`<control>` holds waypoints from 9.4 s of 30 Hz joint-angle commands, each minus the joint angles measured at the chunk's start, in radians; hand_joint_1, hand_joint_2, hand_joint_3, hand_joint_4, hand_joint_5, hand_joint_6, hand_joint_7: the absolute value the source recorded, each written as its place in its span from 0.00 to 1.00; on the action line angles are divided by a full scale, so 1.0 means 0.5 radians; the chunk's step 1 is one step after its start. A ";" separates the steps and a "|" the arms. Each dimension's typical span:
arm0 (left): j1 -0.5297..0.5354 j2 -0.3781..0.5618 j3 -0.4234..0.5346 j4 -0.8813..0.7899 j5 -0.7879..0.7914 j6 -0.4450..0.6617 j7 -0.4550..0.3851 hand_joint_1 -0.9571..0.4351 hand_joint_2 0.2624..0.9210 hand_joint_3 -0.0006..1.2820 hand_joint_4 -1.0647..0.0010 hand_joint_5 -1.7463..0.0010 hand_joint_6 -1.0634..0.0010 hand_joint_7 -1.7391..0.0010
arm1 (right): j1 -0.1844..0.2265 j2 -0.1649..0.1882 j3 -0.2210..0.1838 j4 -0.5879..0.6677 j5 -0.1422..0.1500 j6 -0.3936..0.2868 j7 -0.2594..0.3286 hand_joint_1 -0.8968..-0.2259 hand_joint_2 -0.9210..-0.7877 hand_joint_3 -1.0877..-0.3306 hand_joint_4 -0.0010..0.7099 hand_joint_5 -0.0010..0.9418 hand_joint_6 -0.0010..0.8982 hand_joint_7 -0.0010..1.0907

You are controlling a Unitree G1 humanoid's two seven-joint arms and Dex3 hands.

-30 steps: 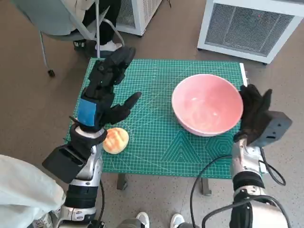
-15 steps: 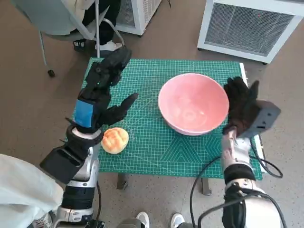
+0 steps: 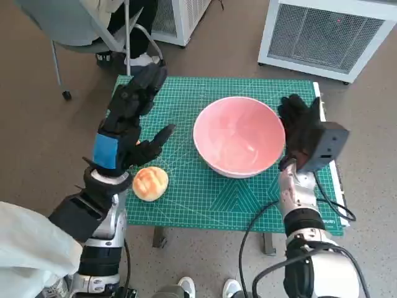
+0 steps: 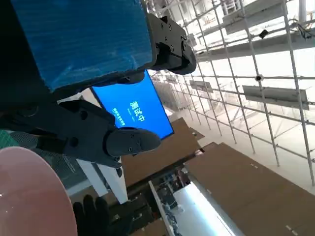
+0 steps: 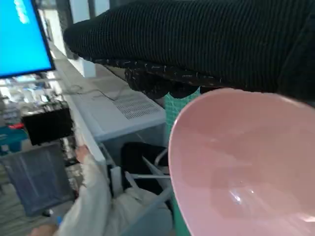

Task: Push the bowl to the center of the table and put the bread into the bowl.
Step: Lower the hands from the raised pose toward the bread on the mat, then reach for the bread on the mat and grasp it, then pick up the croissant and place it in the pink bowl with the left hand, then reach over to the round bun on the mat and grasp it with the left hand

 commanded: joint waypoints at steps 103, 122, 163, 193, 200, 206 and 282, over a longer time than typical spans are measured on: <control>-0.406 0.941 -0.743 0.715 1.306 1.665 -0.354 0.48 0.81 0.01 0.92 0.99 0.83 0.98 | 0.651 -0.128 0.675 -1.733 -0.199 -1.142 0.592 0.51 0.00 0.32 0.40 0.12 0.00 0.77; -0.514 0.770 -0.797 1.302 1.310 1.451 -0.059 0.82 0.93 0.09 0.51 0.15 0.47 0.94 | 0.658 -0.141 0.684 -1.730 -0.177 -1.110 0.595 0.50 0.00 0.31 0.08 0.59 0.00 0.77; -0.840 0.562 -0.575 -0.004 1.299 1.272 0.278 0.69 1.00 0.03 0.30 0.40 0.41 0.30 | 0.642 -0.171 0.677 -1.684 -0.117 -1.136 0.623 0.51 0.00 0.32 0.02 0.68 0.00 0.75; -1.281 0.185 -0.966 1.299 1.215 0.750 -0.241 0.73 0.94 0.17 0.67 0.49 0.81 0.52 | 0.662 -0.238 0.647 -1.670 -0.072 -1.194 0.633 0.50 0.00 0.35 0.06 0.63 0.00 0.73; -1.308 0.218 -0.976 1.274 1.194 0.866 -0.590 0.57 0.84 0.11 0.98 0.96 0.99 0.75 | 0.656 -0.251 0.629 -1.652 -0.062 -1.207 0.626 0.49 0.00 0.36 0.10 0.58 0.00 0.72; -1.173 0.274 -0.971 1.095 1.247 0.813 -0.503 0.50 0.84 0.08 1.00 1.00 1.00 0.78 | 0.654 -0.234 0.625 -1.644 -0.089 -1.214 0.600 0.49 0.00 0.36 0.11 0.56 0.00 0.72; 0.072 0.968 -0.697 -0.179 1.184 1.399 -0.788 0.63 0.91 0.00 0.88 1.00 0.73 0.99 | 0.670 -0.186 0.660 -1.627 -0.056 -1.222 0.615 0.48 0.00 0.35 0.16 0.50 0.00 0.70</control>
